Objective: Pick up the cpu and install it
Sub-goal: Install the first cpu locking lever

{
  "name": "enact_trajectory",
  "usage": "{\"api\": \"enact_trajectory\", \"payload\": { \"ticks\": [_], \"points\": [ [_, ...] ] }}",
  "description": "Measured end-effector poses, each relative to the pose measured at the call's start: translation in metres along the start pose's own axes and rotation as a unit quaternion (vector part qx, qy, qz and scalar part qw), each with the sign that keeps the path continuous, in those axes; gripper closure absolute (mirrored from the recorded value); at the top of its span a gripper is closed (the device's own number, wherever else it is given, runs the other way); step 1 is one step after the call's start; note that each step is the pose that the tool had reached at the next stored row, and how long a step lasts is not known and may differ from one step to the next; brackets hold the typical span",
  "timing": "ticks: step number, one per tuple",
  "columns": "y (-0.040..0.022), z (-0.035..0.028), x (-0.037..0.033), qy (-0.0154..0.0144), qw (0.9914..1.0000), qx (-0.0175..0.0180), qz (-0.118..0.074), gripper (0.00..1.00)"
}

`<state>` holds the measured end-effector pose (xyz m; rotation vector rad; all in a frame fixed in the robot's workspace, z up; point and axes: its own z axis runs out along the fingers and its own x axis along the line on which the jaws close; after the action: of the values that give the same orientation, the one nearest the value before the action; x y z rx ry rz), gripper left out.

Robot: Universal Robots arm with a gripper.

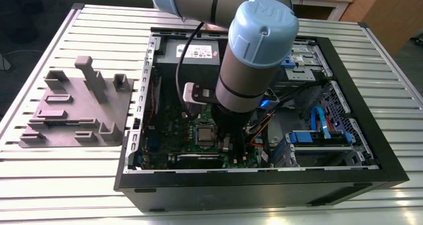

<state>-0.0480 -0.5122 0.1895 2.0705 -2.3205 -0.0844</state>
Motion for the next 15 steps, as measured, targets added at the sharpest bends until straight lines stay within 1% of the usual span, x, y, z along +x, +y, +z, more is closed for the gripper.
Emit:
{"api": "enact_trajectory", "payload": {
  "ticks": [11, 15],
  "points": [
    [-0.0026, 0.0046, -0.0002, 0.0001, 0.99999, -0.0001, -0.003, 0.9],
    [-0.0027, 0.0046, -0.0002, -0.0002, 0.99999, -0.0001, -0.004, 0.9]
  ]
}}
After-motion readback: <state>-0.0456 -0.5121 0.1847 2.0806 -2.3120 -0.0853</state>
